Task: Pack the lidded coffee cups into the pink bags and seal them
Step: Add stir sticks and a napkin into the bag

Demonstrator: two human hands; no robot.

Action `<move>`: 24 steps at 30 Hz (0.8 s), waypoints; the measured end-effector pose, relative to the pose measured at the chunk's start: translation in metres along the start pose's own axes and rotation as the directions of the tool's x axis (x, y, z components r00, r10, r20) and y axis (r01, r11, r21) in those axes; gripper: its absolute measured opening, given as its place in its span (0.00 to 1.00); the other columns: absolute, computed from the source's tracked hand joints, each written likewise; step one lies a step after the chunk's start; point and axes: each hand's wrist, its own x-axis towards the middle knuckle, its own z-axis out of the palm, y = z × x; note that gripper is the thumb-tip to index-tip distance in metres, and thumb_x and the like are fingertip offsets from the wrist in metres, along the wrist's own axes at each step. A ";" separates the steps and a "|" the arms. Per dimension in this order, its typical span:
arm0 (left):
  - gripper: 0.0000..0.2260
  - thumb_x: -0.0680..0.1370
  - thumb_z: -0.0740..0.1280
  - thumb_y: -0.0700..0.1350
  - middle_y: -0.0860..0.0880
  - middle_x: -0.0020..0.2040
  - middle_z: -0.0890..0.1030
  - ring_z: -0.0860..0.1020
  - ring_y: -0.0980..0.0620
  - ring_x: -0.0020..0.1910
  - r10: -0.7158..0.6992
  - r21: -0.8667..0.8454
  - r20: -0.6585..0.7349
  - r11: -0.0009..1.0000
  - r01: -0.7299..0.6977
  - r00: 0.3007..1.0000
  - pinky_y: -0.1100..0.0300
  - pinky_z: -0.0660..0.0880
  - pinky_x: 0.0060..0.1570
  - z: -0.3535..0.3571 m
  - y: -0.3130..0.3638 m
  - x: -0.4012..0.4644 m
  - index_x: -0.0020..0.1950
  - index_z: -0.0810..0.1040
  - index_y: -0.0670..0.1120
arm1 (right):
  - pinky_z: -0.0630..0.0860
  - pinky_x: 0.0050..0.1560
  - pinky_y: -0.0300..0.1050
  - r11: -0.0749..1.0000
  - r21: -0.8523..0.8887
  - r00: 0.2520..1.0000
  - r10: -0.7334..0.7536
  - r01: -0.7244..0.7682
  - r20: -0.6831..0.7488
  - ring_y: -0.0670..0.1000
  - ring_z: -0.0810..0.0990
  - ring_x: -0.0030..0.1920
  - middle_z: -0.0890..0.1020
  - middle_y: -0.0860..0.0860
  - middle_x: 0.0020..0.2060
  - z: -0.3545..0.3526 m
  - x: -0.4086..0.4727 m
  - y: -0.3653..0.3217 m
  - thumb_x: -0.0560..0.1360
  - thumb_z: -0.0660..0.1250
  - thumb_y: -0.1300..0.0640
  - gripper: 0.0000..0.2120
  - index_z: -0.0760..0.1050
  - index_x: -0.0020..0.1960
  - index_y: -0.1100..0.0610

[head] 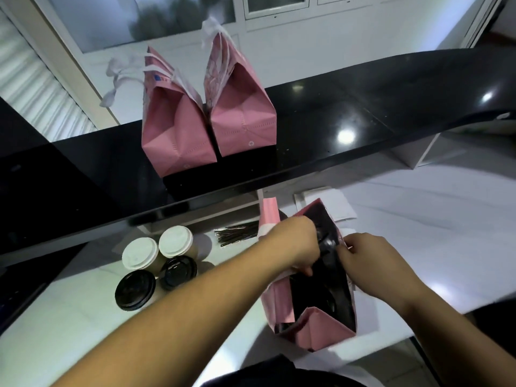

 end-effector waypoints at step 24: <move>0.11 0.79 0.65 0.43 0.61 0.38 0.86 0.81 0.65 0.32 -0.234 -0.696 -0.469 0.691 -0.194 0.852 0.66 0.77 0.33 0.002 -0.079 -0.005 0.47 0.85 0.55 | 0.64 0.29 0.45 0.992 -0.110 0.997 0.067 -0.063 0.032 0.52 0.76 0.32 0.78 0.51 0.29 -0.007 0.012 0.027 0.82 0.57 0.52 0.21 0.73 0.34 0.58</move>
